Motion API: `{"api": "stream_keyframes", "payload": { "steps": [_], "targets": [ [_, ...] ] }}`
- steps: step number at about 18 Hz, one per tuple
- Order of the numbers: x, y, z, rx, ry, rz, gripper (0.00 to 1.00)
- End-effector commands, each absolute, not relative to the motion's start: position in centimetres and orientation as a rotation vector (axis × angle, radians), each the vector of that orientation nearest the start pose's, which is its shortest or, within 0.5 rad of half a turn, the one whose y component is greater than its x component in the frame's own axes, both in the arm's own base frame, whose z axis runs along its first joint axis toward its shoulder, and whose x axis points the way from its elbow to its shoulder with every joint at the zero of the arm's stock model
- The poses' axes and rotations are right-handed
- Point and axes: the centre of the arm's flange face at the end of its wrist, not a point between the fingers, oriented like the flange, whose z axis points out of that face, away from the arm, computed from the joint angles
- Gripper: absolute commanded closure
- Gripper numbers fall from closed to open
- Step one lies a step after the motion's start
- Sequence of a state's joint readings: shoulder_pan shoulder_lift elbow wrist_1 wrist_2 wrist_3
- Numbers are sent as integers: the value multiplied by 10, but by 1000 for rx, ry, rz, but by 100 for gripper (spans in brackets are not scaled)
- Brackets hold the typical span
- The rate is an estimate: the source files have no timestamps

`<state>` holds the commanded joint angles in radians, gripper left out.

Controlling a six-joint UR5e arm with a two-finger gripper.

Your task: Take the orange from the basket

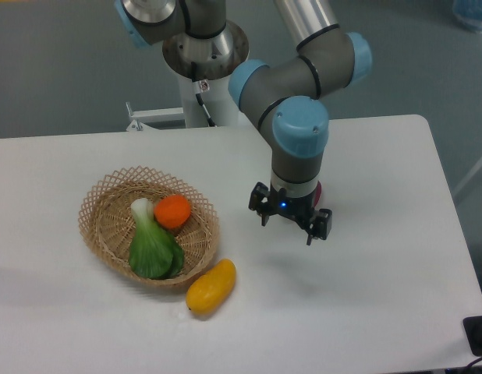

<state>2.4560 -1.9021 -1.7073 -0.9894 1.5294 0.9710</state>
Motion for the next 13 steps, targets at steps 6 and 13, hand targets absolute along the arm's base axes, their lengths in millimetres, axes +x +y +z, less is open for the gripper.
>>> {"api": "stream_keyframes", "payload": {
  "steps": [6,13],
  "targets": [
    [-347,502,301,-3037,225,86,0],
    [-280,511,291,-3031,349,20,0]
  ]
}}
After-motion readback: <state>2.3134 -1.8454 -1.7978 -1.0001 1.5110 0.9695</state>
